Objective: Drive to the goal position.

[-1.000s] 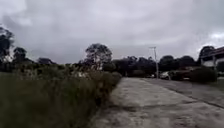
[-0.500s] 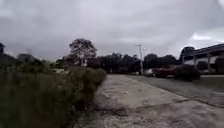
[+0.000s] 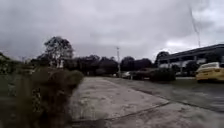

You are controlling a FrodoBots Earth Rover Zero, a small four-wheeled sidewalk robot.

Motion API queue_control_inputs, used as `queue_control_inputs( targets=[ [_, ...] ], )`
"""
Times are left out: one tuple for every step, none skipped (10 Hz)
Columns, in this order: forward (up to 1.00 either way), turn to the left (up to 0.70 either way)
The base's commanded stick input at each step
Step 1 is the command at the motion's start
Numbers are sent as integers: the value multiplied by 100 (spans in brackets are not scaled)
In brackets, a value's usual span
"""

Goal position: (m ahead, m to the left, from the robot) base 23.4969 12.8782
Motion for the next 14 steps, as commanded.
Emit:
queue_control_inputs(
  targets=[
    [50, 0],
    [50, 0],
    [50, 0],
    [50, 0],
    [50, 0],
    [50, 1],
    [50, 14],
    [50, 44],
    [50, 50],
    [50, 50],
    [50, 36],
    [50, 5],
    [50, 0],
    [50, 0]
  ],
)
